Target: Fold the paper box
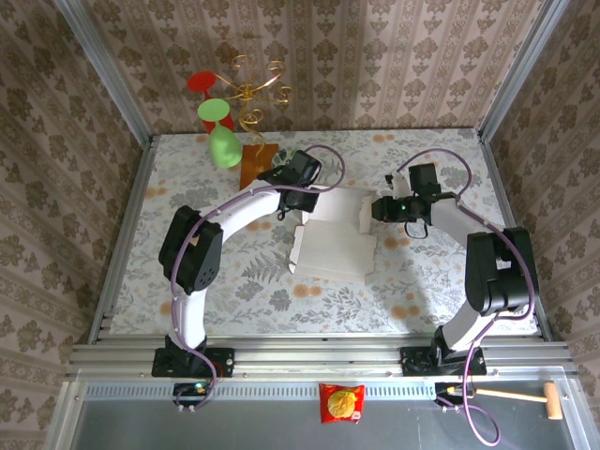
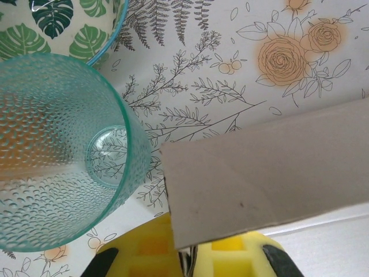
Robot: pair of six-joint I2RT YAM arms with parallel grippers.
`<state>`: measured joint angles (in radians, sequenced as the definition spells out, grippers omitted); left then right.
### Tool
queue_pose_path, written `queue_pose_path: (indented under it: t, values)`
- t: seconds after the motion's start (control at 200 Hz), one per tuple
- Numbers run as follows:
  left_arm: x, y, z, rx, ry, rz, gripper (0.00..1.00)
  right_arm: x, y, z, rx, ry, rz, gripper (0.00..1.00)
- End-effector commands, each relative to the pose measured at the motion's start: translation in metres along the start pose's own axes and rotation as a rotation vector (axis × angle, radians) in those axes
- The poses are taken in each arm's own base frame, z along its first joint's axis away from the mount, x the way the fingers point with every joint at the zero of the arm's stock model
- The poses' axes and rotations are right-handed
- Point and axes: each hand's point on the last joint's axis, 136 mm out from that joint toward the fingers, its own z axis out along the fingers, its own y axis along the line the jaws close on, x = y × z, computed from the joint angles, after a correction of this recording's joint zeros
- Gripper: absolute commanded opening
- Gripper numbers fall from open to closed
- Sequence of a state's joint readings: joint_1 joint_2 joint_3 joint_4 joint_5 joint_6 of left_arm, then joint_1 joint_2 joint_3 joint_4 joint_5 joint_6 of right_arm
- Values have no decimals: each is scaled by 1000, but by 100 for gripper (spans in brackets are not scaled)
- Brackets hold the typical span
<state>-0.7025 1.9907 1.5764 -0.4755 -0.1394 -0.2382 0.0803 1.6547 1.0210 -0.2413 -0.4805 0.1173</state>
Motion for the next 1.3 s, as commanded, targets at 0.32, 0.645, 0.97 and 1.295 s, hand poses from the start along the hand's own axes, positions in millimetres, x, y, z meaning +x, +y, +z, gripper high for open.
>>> queue_pose_path:
  t: [0.32, 0.645, 0.97, 1.295]
  values:
    - [8, -4, 6, 12, 34, 33, 0, -4, 7, -3, 13, 84, -129, 27]
    - [9, -4, 7, 13, 37, 38, 0, -17, -2, -5, 48, 57, -136, 31]
    - [7, -2, 8, 12, 36, 33, 0, -12, -16, -27, 89, -2, -101, 26]
    - [7, -3, 8, 13, 37, 33, 0, -13, -39, -19, 121, 18, -80, 32]
